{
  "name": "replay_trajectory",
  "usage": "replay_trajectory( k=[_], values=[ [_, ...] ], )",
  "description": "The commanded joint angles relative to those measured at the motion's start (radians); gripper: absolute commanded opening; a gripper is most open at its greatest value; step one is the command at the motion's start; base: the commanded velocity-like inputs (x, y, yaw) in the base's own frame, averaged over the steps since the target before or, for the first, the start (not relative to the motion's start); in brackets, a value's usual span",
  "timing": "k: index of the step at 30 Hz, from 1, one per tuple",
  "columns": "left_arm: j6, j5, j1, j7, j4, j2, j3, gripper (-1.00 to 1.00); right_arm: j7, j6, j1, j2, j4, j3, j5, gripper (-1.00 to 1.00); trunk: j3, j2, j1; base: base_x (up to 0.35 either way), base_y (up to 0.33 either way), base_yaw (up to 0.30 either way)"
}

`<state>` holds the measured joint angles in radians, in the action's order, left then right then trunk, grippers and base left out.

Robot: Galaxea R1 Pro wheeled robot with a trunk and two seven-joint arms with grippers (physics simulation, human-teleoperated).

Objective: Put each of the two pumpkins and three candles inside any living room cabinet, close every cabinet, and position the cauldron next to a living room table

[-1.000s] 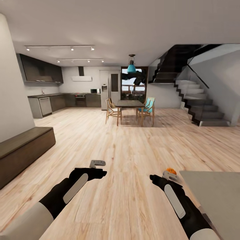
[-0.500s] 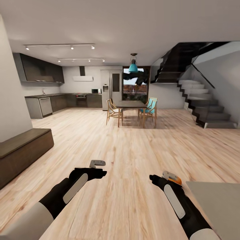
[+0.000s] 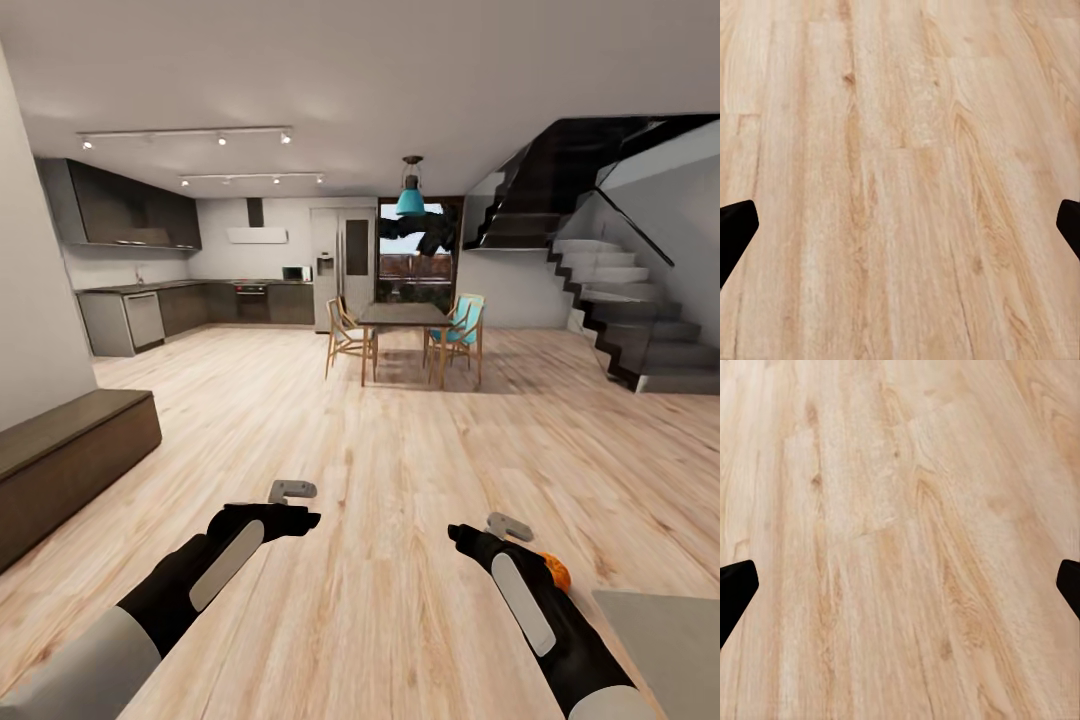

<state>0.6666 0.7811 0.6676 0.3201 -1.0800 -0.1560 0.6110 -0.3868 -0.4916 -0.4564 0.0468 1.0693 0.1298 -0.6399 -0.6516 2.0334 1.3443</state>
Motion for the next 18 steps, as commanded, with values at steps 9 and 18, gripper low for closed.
replay_trajectory(
  k=[9,18],
  values=[
    [0.001,0.010,0.001,0.010,-0.001,-0.001,0.004,1.00,-0.009,-0.001,-0.001,0.001,0.001,0.004,-0.010,1.00,-0.001,0.001,0.000,0.326,-0.105,0.001],
    [0.001,0.010,0.001,0.010,-0.001,-0.002,0.004,1.00,-0.009,-0.001,-0.001,0.001,0.001,0.005,-0.010,1.00,-0.001,0.001,0.000,0.331,-0.043,0.041]
  ],
)
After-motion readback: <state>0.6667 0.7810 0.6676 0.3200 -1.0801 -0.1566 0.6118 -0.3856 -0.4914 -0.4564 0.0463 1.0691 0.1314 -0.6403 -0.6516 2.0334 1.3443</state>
